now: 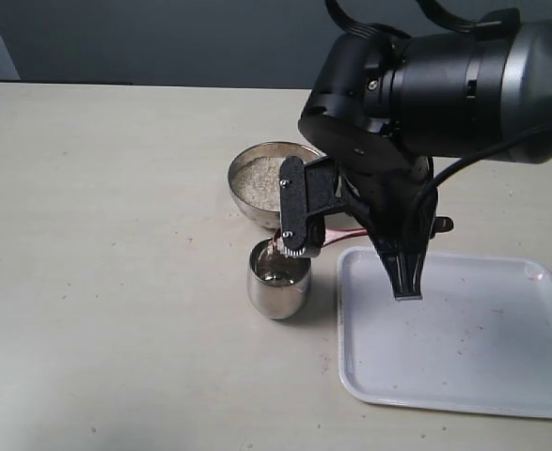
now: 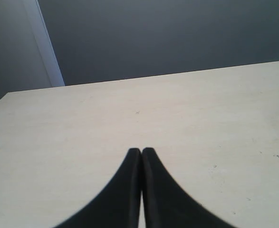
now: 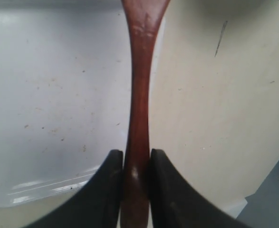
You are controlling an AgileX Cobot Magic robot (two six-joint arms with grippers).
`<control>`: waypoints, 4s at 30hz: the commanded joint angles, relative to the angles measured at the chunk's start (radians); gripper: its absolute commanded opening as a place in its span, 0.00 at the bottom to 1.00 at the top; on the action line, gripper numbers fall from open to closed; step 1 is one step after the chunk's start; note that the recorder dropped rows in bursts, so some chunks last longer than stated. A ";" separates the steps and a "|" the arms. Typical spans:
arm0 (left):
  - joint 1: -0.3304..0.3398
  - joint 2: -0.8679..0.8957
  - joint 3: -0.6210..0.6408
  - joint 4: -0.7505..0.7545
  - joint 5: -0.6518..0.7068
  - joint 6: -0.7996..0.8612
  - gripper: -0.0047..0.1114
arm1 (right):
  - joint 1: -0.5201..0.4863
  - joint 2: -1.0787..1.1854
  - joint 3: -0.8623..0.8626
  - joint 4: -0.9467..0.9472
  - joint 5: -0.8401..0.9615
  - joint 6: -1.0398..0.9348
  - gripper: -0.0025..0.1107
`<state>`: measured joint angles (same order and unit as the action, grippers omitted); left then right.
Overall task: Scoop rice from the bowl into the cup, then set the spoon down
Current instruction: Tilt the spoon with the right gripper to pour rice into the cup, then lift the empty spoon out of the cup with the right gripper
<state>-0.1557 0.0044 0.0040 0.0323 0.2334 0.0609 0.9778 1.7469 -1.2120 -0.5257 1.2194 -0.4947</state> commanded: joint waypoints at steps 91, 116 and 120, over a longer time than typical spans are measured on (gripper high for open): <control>-0.006 -0.004 -0.004 0.001 -0.001 -0.007 0.04 | 0.140 0.008 0.099 -0.370 0.002 0.103 0.02; -0.006 -0.004 -0.004 0.001 -0.001 -0.007 0.04 | 0.198 0.023 0.106 -0.485 0.002 0.113 0.02; -0.006 -0.004 -0.004 0.001 -0.001 -0.007 0.04 | 0.198 0.029 0.146 -0.534 0.002 0.131 0.02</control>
<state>-0.1557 0.0044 0.0040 0.0323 0.2334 0.0609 1.1731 1.7711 -1.0909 -1.0149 1.2153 -0.3836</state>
